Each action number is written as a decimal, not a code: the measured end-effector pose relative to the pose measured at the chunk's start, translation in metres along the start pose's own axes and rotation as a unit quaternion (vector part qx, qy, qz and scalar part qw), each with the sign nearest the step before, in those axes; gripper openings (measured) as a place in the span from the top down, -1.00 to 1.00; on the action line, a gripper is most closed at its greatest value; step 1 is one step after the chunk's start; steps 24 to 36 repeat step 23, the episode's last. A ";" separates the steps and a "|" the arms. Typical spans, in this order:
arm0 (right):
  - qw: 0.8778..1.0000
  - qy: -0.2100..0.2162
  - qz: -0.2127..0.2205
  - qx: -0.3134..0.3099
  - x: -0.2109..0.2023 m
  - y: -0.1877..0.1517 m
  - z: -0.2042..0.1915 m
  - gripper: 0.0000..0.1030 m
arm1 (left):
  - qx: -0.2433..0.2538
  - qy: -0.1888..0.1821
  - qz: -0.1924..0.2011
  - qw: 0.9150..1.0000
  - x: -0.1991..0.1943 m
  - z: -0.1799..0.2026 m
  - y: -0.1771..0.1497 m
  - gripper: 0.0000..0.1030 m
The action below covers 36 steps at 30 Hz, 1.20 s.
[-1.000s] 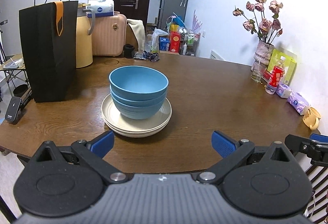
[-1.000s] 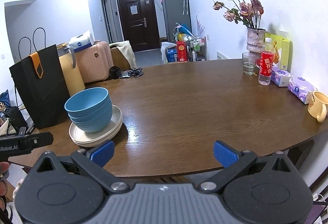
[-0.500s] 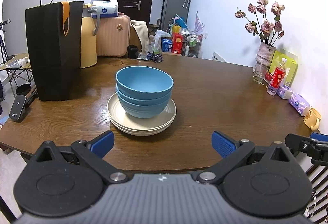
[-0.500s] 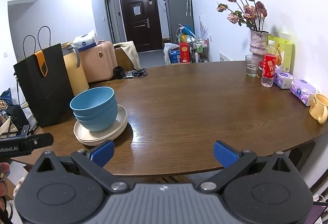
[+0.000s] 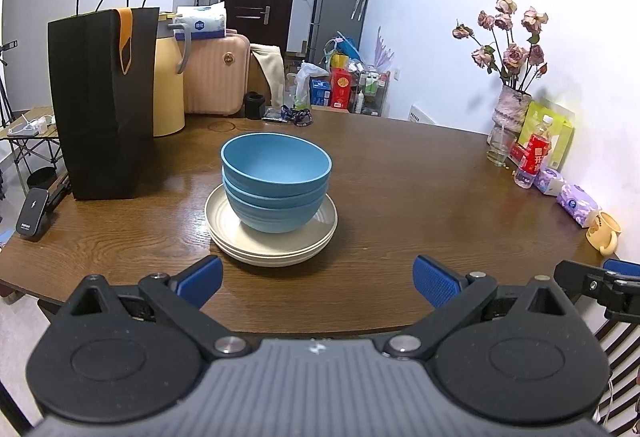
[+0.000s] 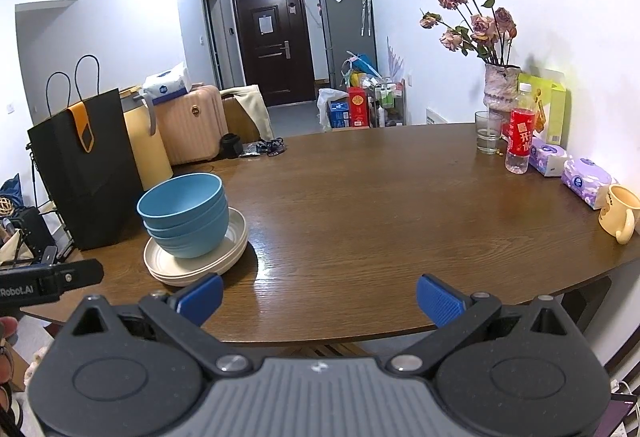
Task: Organize plates and bowls
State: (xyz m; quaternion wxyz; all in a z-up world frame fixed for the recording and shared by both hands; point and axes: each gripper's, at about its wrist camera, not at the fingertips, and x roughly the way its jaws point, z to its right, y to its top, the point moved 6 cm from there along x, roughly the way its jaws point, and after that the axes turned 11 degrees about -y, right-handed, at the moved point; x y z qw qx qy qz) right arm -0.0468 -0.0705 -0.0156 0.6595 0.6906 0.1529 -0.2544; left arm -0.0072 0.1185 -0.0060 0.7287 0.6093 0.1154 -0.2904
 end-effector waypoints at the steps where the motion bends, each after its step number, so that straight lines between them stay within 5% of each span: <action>1: 1.000 0.000 0.000 0.000 0.000 0.000 0.000 -1.00 | 0.000 0.000 0.001 1.000 -0.001 0.000 0.000 -1.00; 36: 1.000 0.000 -0.002 -0.004 -0.007 -0.006 -0.004 -1.00 | -0.005 -0.010 0.002 1.000 -0.008 -0.003 -0.005 -1.00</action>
